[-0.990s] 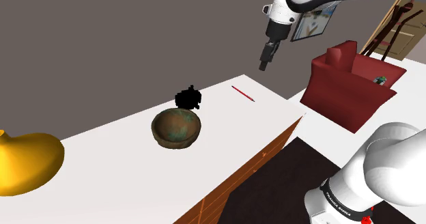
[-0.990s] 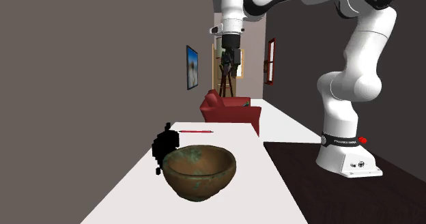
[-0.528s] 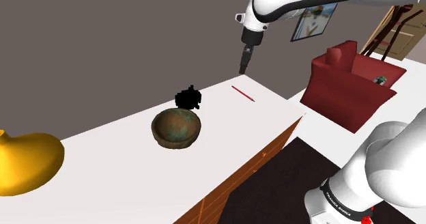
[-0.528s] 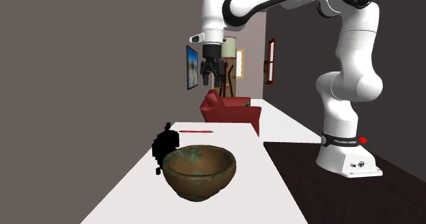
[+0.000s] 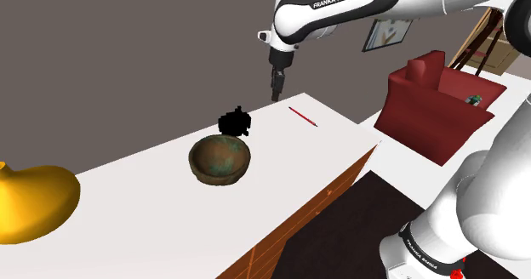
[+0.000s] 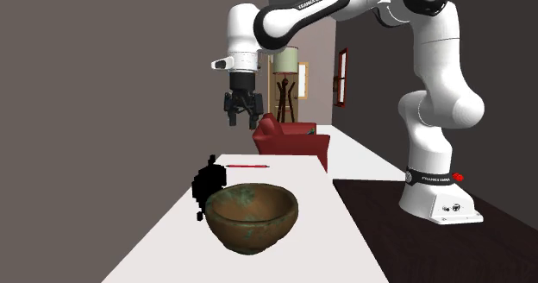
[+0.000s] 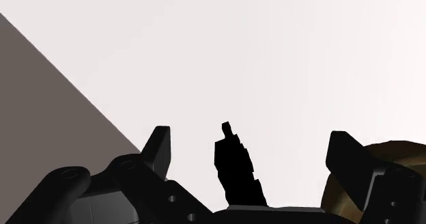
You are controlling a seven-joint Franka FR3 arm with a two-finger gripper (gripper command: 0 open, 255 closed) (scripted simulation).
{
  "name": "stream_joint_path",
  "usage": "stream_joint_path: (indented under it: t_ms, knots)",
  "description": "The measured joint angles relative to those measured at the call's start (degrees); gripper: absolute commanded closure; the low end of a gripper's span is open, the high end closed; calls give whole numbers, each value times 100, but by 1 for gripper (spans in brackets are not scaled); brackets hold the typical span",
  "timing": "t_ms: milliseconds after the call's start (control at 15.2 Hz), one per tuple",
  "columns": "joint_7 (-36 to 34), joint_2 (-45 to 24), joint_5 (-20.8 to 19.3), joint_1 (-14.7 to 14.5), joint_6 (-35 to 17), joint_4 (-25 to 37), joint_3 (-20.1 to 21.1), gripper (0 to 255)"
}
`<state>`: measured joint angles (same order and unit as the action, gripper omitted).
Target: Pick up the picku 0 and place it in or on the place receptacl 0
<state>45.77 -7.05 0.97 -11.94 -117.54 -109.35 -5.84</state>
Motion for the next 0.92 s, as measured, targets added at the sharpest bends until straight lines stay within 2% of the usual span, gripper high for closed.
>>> stream_joint_path:
  t_ms: [792,924]
  knots:
    - [1494,-2006,34,-320,-262,1681,605,0]
    - [1571,-2165,21,-349,-320,1776,646,0]
